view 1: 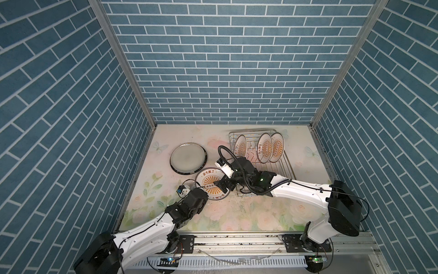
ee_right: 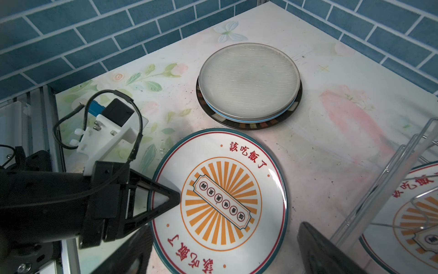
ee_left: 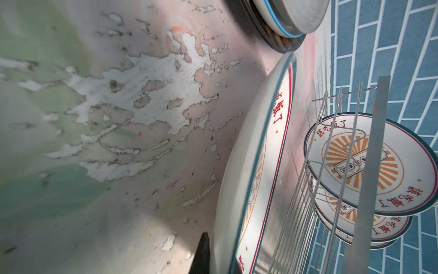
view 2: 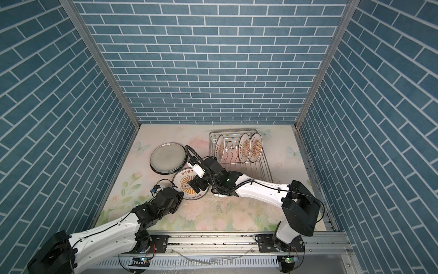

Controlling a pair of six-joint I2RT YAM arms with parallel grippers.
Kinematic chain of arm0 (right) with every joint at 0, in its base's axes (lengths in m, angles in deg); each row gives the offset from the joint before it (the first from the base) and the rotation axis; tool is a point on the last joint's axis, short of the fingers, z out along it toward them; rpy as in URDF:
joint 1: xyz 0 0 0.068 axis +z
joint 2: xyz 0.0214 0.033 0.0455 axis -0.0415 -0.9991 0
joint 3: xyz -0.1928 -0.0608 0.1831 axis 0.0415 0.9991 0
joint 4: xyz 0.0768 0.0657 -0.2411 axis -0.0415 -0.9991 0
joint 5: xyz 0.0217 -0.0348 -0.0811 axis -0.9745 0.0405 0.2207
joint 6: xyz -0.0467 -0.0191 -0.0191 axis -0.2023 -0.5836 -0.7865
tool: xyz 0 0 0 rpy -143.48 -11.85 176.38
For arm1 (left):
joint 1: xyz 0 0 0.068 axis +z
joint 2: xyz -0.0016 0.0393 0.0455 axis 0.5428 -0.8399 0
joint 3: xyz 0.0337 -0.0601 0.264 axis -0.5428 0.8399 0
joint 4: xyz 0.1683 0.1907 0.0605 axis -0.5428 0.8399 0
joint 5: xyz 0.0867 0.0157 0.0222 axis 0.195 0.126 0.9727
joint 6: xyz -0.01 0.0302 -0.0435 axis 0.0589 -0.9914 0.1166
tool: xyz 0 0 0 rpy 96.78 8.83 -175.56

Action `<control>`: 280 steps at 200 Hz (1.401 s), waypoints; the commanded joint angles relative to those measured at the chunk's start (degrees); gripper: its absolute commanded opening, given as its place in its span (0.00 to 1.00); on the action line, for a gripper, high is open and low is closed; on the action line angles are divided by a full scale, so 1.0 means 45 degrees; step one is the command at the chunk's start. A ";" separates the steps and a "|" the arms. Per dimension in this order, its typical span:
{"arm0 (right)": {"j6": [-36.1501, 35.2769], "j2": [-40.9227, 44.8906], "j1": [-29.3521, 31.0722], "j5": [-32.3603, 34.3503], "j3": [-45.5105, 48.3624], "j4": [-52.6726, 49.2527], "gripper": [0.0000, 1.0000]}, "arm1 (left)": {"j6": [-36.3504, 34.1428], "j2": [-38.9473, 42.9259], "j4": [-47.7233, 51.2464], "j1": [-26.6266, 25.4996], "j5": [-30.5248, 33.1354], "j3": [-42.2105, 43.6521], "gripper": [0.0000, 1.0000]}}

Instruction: Unload the plates from the dish rack

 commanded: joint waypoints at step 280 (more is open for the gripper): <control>-0.0515 -0.1332 0.0048 -0.0708 -0.0846 -0.0564 0.94 | 0.0244 -0.3095 -0.1117 0.1117 -0.0230 -0.0699 0.51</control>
